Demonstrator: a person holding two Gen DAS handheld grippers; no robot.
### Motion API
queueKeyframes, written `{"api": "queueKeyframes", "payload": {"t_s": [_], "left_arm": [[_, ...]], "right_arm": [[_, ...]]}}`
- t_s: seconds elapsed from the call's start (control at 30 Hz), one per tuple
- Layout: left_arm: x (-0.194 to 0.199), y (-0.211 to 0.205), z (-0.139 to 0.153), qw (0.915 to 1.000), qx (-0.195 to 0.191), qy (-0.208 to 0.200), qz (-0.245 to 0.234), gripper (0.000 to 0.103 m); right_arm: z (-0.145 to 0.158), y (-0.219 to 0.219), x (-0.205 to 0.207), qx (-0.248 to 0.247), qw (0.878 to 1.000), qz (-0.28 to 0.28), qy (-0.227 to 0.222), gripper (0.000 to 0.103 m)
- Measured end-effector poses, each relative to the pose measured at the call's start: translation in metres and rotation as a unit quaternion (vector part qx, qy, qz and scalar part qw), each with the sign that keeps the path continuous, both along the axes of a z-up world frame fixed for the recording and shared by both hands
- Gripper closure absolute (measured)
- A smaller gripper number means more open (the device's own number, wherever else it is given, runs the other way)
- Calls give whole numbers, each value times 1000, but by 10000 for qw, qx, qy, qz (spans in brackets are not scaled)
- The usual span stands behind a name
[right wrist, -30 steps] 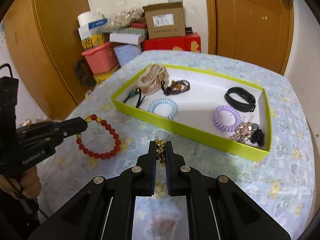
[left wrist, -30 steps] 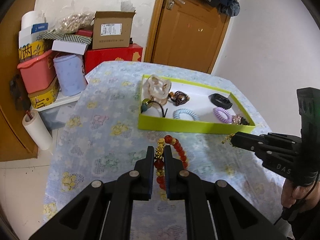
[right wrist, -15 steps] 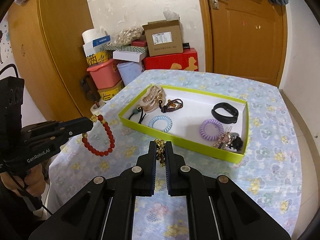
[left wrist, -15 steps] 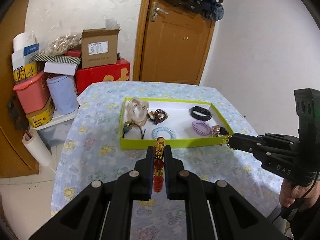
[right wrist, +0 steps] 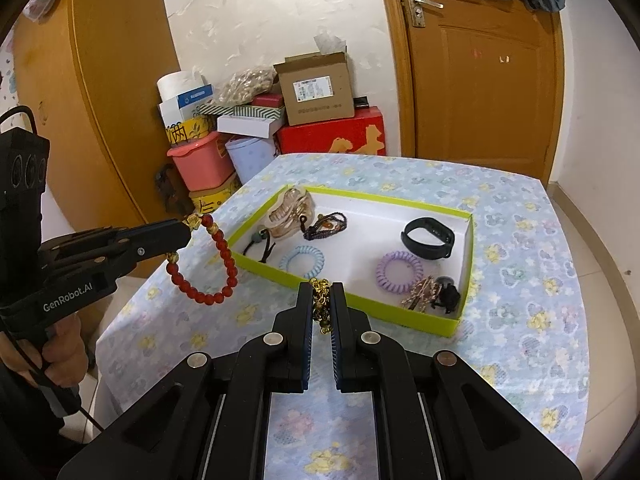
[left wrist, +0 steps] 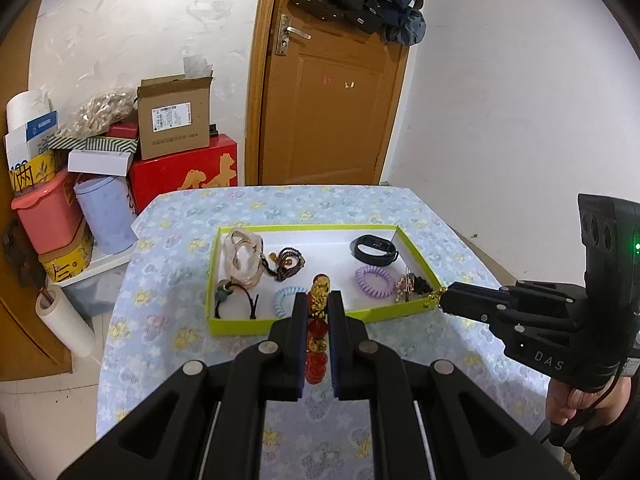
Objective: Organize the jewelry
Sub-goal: 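Carry the red bracelet into the box with the left tool while the right carries the gold chain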
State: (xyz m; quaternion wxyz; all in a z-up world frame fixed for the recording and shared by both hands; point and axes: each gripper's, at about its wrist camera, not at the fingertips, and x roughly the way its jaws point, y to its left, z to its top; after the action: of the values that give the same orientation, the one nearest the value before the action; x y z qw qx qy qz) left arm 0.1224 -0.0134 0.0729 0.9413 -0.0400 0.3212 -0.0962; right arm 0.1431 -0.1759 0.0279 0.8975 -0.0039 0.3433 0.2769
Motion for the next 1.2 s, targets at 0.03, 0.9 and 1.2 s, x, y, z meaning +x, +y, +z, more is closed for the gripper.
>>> {"api": "queueKeyframes", "payload": {"t_s": [0.03,0.9,1.2], "left_arm": [[3,-1,1,10000,1,2,-10,93],[92,-10,-1,9998,-17,150,-154,93],[117,-13,-24,9989,-101,397,-215,93]], "right_arm": [[1,-1,3,2,10000,-9,0,95],[-12,-9,79,22,9996,-205,204,95],[-33,-4,101,-19,9988,-192,453,95]]}}
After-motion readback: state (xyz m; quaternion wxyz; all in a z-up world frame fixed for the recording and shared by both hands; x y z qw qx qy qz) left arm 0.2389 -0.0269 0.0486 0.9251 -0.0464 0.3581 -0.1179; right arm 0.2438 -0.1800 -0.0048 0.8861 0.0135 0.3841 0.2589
